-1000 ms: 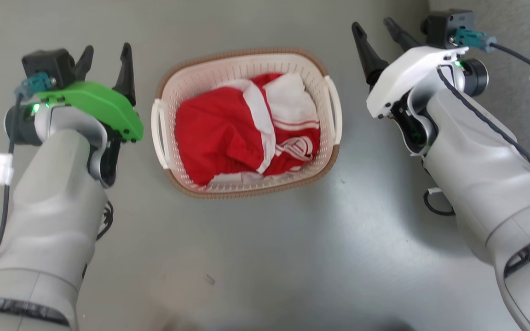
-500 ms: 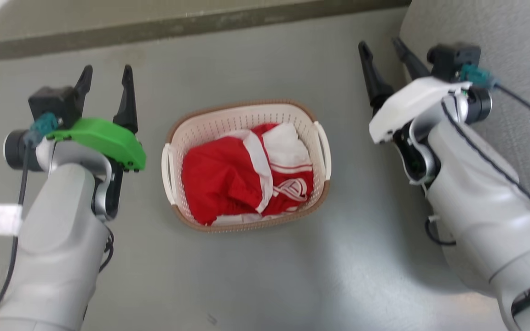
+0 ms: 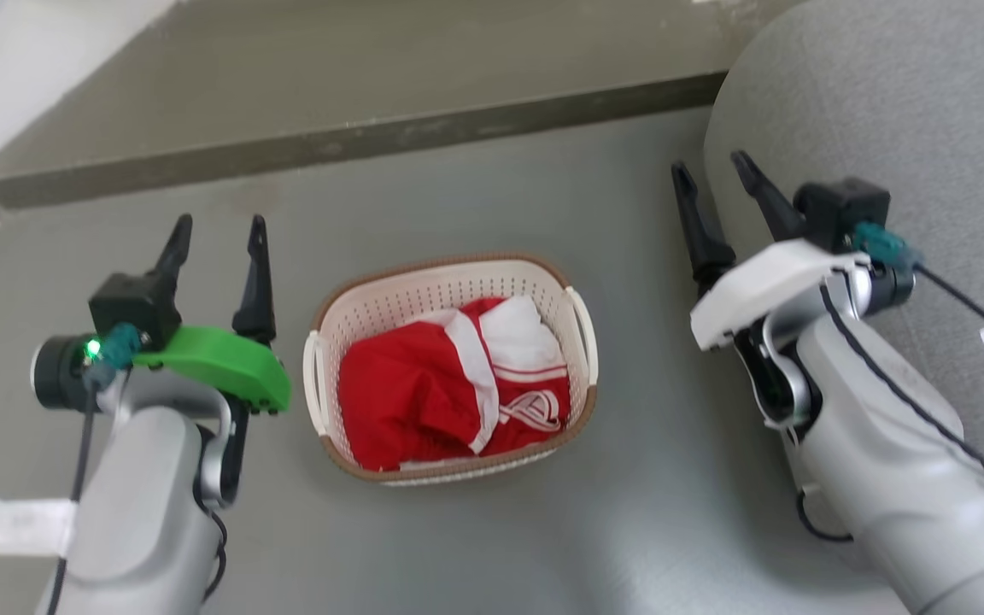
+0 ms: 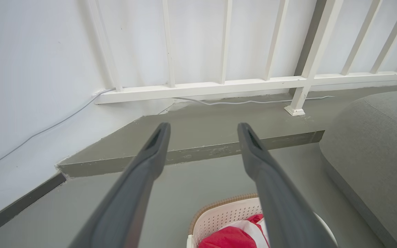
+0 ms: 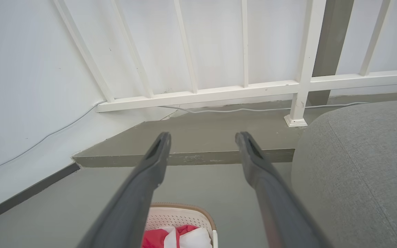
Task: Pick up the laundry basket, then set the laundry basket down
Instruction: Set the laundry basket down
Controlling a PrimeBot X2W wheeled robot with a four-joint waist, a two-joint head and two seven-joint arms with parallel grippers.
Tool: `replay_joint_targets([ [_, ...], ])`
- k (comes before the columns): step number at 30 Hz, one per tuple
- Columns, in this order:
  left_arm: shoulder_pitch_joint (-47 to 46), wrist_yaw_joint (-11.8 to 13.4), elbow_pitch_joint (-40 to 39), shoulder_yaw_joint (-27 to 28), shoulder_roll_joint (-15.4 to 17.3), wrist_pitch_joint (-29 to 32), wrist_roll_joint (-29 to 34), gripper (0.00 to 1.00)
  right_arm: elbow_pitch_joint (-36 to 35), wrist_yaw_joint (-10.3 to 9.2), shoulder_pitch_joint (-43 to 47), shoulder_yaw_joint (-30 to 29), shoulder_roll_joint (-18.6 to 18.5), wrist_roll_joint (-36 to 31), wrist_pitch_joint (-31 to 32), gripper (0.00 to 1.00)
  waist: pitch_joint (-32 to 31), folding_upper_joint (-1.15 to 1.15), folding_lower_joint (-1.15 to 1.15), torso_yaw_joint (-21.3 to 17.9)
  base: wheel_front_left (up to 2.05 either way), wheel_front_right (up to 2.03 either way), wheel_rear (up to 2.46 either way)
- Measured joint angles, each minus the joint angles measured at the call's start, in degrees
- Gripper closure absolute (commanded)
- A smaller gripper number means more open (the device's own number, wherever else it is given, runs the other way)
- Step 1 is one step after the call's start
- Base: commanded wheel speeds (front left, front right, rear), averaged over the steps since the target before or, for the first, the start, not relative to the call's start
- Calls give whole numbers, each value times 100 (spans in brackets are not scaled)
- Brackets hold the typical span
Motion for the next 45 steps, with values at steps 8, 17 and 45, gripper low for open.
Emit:
replay_joint_targets([
  [8, 658, 108, -570, -13, -20, 0, 297, 0, -502, -104, 643, -241, -101, -238, -8, 0, -357, 0, 0, 0, 0, 0, 0],
  [17, 1478, 201, -1047, 2, -116, 0, 421, 0, -818, -175, 1430, -421, -124, -347, -8, 0, -711, 0, 0, 67, 0, 0, 0],
  [45, 2875, 301, -1571, 140, -133, 0, 694, 0, -1343, -248, 2804, -610, -271, -668, -7, 0, -1140, 0, 0, 128, 0, 0, 0],
])
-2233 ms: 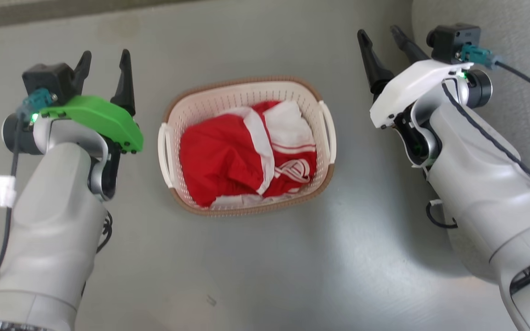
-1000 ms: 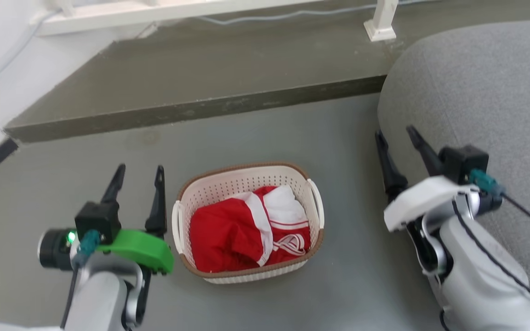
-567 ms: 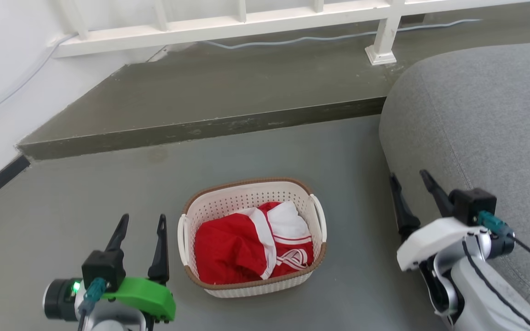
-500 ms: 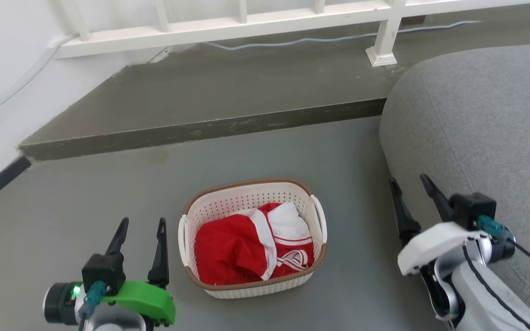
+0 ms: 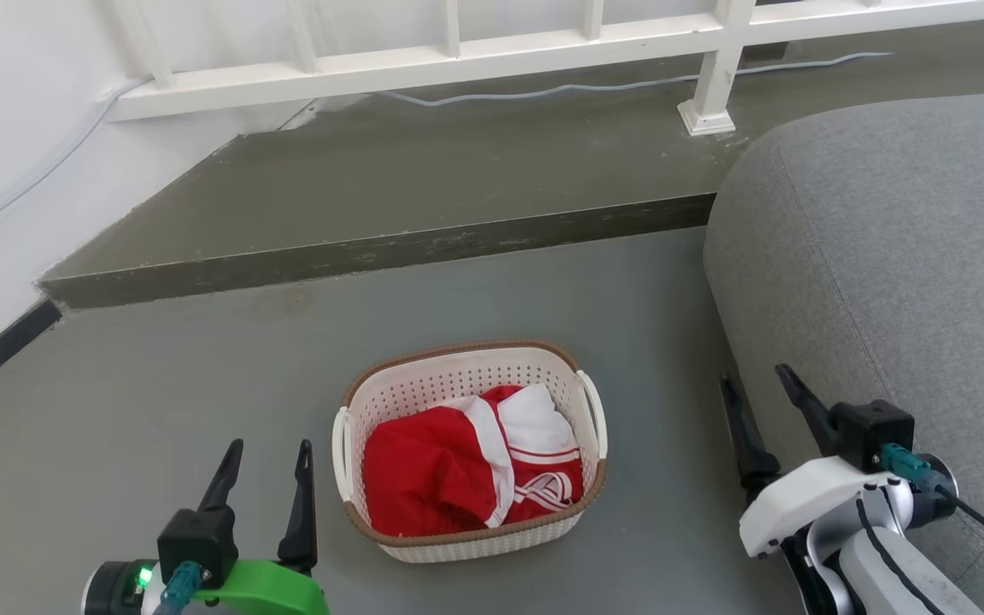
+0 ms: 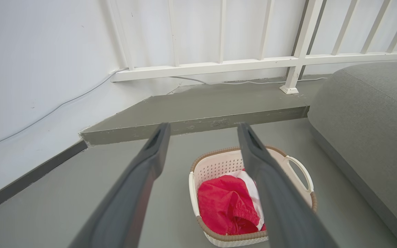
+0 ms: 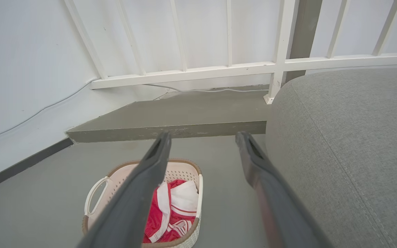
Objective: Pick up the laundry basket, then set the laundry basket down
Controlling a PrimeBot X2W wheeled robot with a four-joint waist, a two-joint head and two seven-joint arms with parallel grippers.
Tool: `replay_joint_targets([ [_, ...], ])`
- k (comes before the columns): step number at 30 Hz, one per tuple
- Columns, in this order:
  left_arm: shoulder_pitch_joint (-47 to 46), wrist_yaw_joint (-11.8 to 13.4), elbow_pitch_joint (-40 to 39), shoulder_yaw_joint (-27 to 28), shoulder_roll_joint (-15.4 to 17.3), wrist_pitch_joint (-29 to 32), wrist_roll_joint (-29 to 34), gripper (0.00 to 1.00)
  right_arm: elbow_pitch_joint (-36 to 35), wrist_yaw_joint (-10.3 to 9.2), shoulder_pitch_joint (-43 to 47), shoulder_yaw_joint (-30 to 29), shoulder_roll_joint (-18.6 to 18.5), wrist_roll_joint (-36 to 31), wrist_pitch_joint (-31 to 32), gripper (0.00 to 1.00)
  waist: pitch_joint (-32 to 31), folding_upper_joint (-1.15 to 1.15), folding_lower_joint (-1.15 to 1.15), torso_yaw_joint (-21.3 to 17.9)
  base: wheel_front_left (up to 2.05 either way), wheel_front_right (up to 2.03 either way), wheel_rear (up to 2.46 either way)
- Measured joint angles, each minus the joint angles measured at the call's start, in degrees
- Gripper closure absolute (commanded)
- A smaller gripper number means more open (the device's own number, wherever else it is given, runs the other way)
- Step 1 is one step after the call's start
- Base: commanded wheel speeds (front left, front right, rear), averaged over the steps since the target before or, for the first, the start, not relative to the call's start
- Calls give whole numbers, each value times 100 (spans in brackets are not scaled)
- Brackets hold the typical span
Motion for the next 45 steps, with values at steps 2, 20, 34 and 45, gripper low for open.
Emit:
replay_joint_targets([
  [2, 38, 1, -30, 1, -1, 1, 19, 0, -23, -7, 25, 16, -8, -35, 0, 0, -3, 0, 0, -1, 0, 0, 0],
  [20, 232, 19, -140, 27, -24, 1, 27, 0, -220, -40, 226, -14, -67, -190, 0, 0, -11, 0, 0, 9, 0, 0, 0],
  [34, 286, 43, -207, 22, -33, 3, 26, 100, -305, -40, 344, -110, -63, -233, 0, 100, -9, 0, 0, 15, 0, 0, 0],
  [45, 411, -13, 15, -33, -94, 29, -261, 100, -125, 31, 593, -140, 112, 76, 15, 100, -18, 0, 0, 20, 0, 0, 0],
])
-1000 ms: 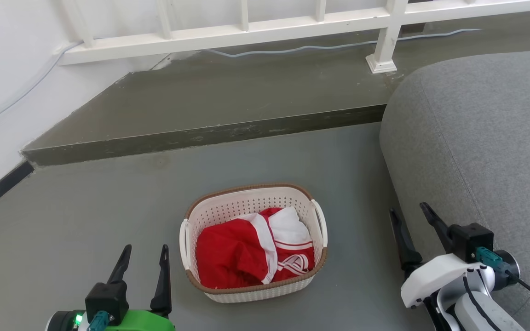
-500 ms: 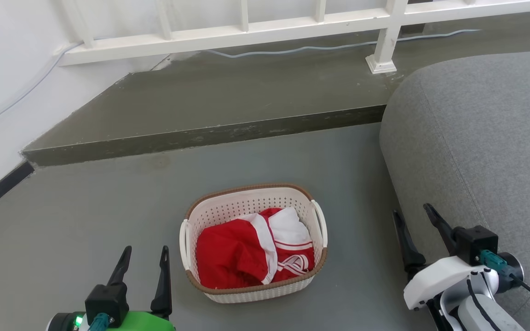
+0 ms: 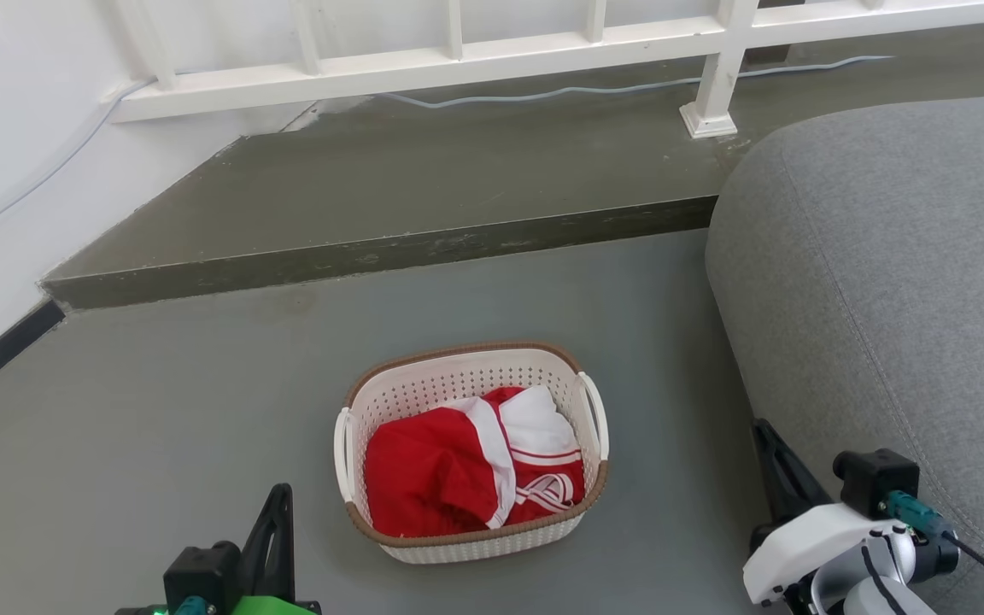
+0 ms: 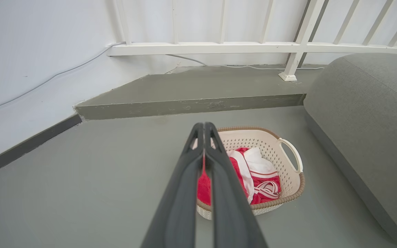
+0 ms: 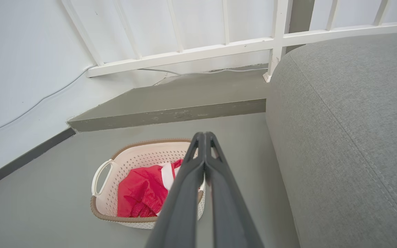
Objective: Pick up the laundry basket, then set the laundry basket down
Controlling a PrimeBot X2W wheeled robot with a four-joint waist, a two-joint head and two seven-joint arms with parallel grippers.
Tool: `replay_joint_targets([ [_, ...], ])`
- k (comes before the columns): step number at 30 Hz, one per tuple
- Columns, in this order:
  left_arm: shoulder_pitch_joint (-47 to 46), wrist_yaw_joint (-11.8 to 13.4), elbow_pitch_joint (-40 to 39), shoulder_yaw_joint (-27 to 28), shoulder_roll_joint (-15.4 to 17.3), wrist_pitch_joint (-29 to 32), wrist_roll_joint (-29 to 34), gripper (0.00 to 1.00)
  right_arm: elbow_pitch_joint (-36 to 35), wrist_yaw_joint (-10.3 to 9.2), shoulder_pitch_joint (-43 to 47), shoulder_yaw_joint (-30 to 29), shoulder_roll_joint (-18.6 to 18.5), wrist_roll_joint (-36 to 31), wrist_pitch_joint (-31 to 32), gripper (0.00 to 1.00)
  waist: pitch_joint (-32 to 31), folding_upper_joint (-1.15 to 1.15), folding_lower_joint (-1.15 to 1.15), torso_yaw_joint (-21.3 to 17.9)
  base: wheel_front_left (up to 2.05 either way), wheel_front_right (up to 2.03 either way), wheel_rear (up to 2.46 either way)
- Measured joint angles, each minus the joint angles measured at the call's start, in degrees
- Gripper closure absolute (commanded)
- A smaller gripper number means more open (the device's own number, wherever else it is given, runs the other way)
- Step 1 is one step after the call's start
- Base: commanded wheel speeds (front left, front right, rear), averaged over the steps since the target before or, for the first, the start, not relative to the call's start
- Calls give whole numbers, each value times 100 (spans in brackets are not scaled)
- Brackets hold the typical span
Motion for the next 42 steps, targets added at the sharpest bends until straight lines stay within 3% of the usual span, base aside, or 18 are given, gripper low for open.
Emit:
replay_joint_targets([
  [42, -127, -410, -30, 669, -49, 657, -3171, 100, -145, 485, -31, -1071, 256, 2886, 714, 100, -52, 0, 0, 9, 0, 0, 0],
])
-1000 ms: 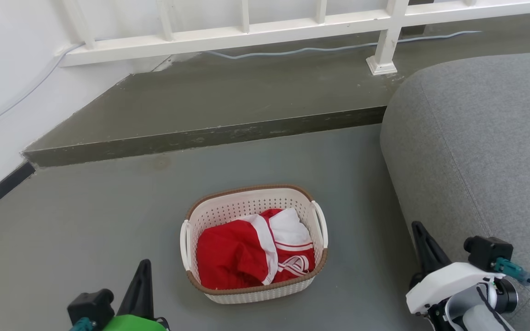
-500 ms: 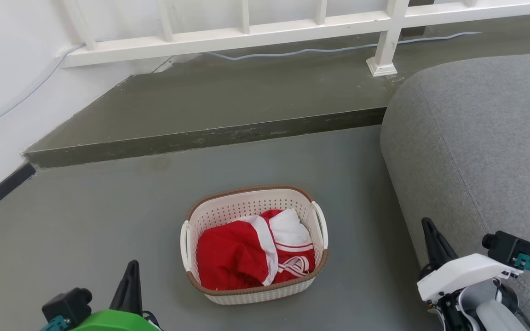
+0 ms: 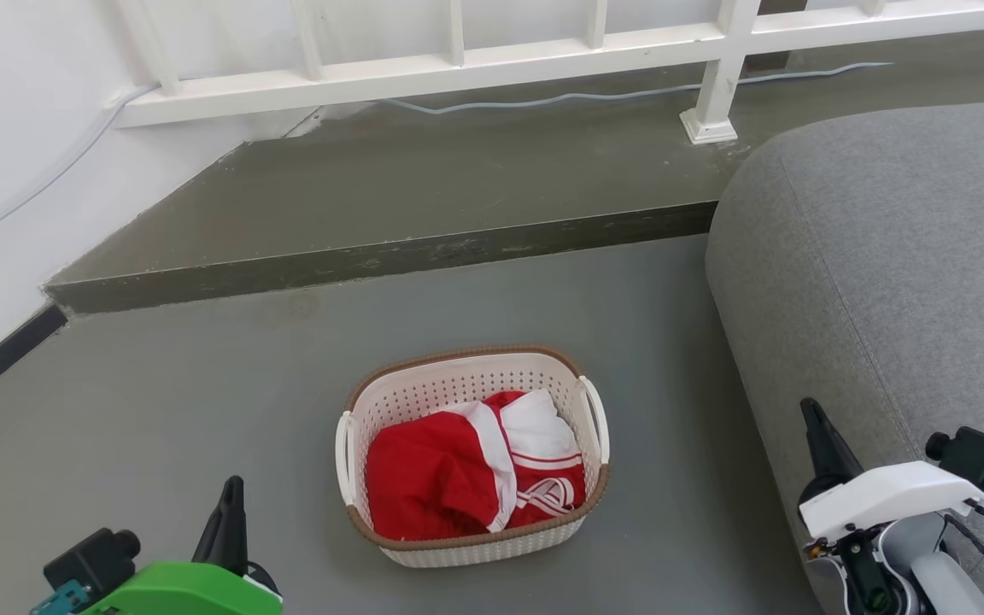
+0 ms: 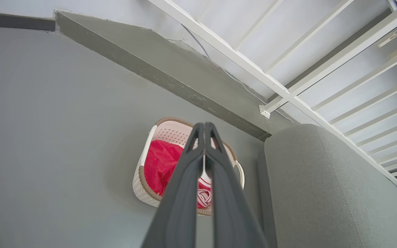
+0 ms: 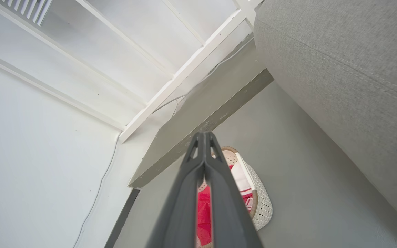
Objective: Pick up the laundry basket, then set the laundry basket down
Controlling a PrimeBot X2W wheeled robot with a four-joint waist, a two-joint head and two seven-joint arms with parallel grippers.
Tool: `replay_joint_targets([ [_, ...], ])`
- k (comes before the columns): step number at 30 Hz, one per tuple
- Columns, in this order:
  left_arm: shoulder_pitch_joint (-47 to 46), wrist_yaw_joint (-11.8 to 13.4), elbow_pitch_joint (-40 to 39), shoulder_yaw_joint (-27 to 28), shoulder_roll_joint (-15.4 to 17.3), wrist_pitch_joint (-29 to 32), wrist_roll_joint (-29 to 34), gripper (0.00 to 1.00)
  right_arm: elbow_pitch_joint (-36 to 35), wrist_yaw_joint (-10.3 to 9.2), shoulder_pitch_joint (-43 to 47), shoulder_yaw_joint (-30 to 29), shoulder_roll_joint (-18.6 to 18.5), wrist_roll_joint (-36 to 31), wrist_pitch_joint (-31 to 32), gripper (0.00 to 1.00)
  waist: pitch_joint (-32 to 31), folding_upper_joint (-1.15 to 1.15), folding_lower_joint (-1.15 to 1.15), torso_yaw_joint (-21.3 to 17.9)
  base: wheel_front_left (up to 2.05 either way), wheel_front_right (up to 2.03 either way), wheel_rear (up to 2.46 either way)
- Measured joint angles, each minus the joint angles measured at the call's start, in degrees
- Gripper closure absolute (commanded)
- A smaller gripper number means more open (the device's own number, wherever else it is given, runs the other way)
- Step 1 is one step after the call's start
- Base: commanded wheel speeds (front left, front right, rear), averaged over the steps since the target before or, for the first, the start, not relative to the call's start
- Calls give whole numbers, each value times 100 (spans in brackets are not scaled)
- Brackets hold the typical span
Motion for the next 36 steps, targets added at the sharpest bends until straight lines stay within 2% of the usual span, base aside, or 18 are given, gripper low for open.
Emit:
replay_joint_targets([
  [36, -369, -435, 259, 555, 18, 527, -2560, 100, 2, 436, -165, -901, 205, 2351, 597, 100, -55, 0, 0, 12, 0, 0, 0],
])
